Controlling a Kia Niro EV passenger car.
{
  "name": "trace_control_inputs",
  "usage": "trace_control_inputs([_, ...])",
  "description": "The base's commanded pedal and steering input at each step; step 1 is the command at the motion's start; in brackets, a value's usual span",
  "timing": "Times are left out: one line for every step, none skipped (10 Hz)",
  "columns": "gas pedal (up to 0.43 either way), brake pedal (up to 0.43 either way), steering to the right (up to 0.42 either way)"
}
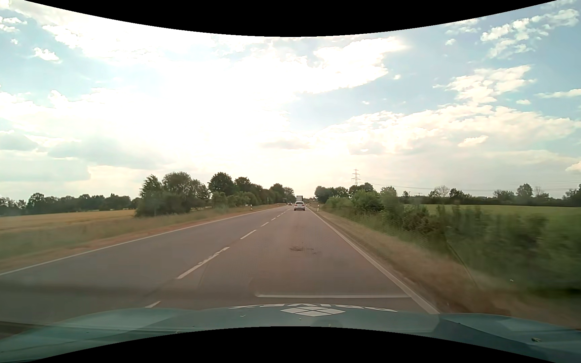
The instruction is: Follow the waypoints while adhering to traffic rules and regulations
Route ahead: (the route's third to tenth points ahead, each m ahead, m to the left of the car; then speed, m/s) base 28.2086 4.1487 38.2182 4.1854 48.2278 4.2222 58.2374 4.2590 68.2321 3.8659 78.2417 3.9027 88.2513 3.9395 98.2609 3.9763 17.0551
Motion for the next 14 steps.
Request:
trace_control_inputs([0.169,0.0,-0.003])
trace_control_inputs([0.169,0.0,-0.003])
trace_control_inputs([0.169,0.0,-0.003])
trace_control_inputs([0.157,0.0,-0.003])
trace_control_inputs([0.15,0.0,-0.004])
trace_control_inputs([0.138,0.0,-0.003])
trace_control_inputs([0.138,0.0,-0.003])
trace_control_inputs([0.138,0.0,-0.003])
trace_control_inputs([0.138,0.0,-0.003])
trace_control_inputs([0.138,0.0,-0.003])
trace_control_inputs([0.138,0.0,-0.003])
trace_control_inputs([0.138,0.0,-0.003])
trace_control_inputs([0.138,0.0,-0.003])
trace_control_inputs([0.138,0.0,-0.002])
